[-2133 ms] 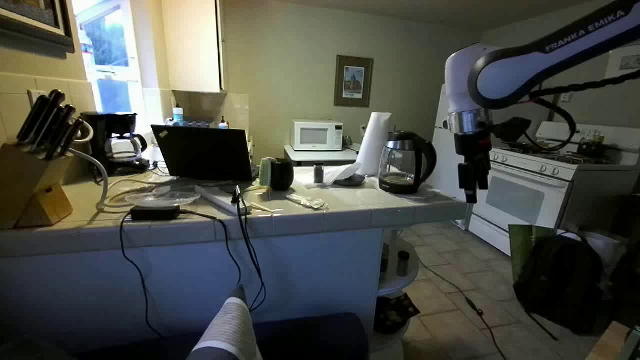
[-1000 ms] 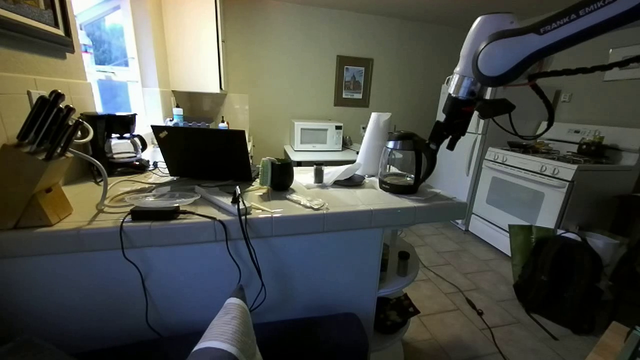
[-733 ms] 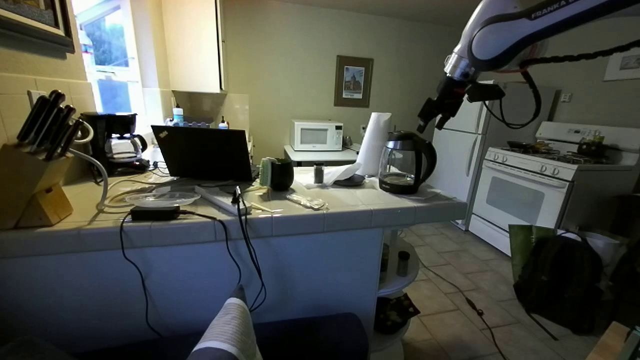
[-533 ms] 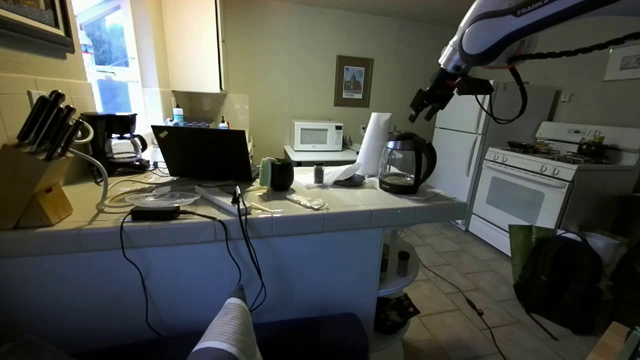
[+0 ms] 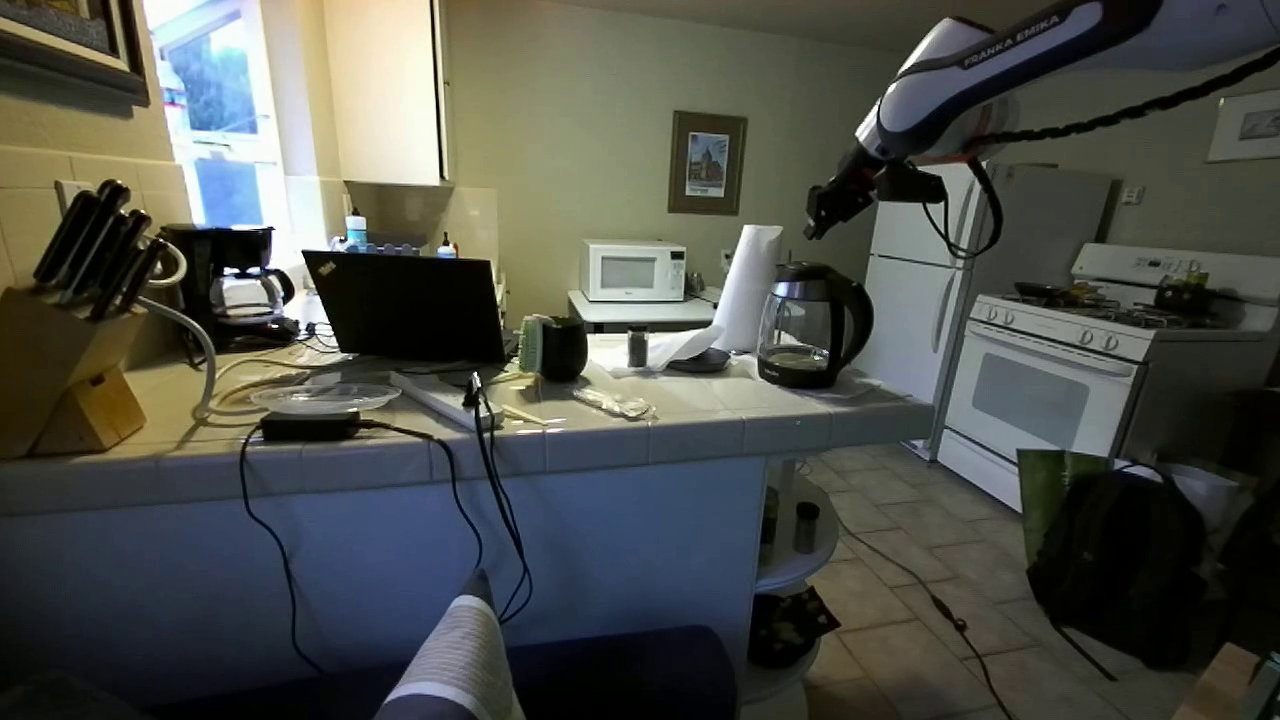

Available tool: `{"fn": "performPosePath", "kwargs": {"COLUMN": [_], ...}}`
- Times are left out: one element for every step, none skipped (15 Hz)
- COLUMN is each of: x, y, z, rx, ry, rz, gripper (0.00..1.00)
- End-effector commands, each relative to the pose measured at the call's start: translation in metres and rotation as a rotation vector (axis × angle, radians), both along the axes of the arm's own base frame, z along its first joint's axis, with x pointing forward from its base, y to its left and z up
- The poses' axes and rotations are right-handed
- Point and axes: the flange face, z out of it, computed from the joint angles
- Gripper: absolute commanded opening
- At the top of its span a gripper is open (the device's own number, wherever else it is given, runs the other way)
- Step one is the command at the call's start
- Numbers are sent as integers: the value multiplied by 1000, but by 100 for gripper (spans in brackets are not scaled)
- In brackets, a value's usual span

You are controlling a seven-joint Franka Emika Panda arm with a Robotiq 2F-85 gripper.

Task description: Open the lid on the kettle.

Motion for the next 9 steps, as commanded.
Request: {"fn": "performPosePath", "kwargs": {"x": [20, 22, 25, 25, 27, 28, 29, 29, 30], "y": [-13, -15, -17, -20, -22, -26, -27, -29, -30], "z": [-12, -16, -19, -23, -26, -31, -34, -36, -38], "rx": [11, 4, 3, 2, 2, -6, -2, -4, -5], "ry": [-25, -27, -30, -31, -36, -38, -42, -43, -45], "rz": [-9, -12, -15, -21, -27, -33, -38, -40, -42], "gripper": [0, 0, 0, 0, 0, 0, 0, 0, 0]}}
